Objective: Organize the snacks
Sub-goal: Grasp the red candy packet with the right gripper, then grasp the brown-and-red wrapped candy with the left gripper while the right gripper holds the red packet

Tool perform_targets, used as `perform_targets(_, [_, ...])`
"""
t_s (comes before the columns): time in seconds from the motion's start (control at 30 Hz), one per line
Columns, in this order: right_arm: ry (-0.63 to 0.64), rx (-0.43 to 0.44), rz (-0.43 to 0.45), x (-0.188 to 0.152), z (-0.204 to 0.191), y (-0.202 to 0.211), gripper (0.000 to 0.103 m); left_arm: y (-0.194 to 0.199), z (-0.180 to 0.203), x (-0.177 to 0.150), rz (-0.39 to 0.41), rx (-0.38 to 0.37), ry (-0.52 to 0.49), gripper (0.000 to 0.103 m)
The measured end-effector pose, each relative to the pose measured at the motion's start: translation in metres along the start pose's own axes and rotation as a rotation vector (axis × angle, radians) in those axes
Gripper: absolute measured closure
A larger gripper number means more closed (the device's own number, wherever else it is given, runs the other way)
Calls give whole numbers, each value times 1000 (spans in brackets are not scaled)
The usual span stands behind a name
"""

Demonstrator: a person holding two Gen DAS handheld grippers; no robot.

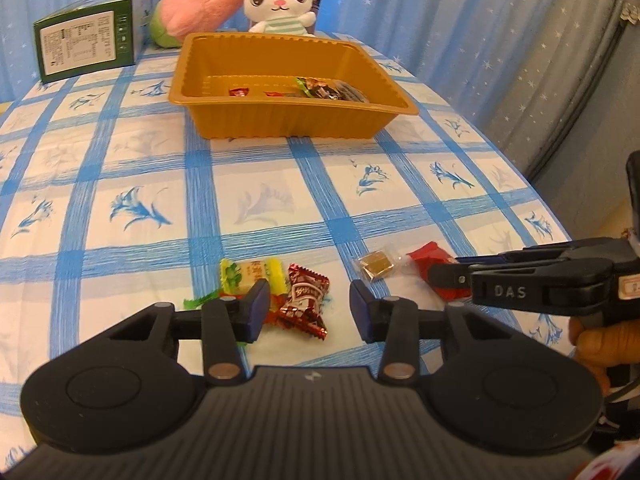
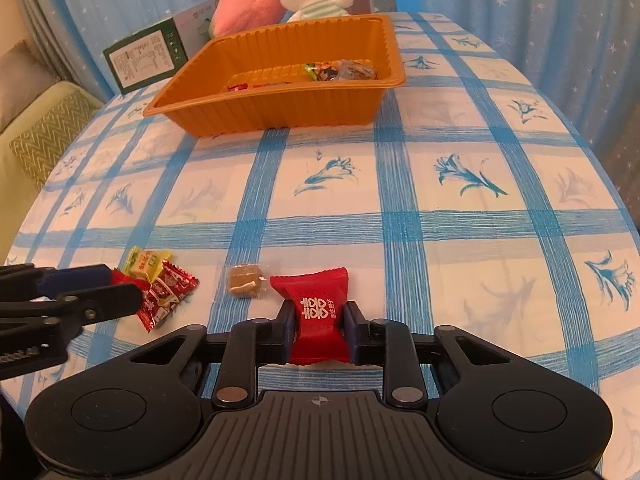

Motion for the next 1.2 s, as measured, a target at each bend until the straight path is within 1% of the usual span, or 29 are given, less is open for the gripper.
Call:
perform_targets(0.17, [-34,-8,27,-2,5,10,78,-13,6,1,-18,1,-56,68])
perform_targets(0.2, [-40,-8,29,-3,7,12,78,-16,7,0,-21,-3,-66,72])
perform_targets(0.27, [-51,-10,33,-4,9,14,78,-21,8,0,-30,-10,-79,76])
perform_targets(0.5, [-76,-18,34,-12,14,15,78,-36,13,-8,-65,12,-131,78])
perform_targets(0.6, [-75,-21,36,-14,13,15,78,-36,16,-11,-55,32,-149,81])
perform_targets(0.7, [-73,-16,36,-14,11,16,78,-34,14,-11,-54,43,-128,84])
perform_targets(1.2, [-72,-7,80,-23,-5,44,78,6,13,-21,-20,42,-4,85])
Point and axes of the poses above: each gripper's, at about its wrist camera, not at the fingertips, and y roughly against the way its jaws point, z to its right, x to its top, the point moved 3 cm from there along -y, roughly the way its jaws point, and after that the axes turned 3 degrees about x, right-handed, at the moved point
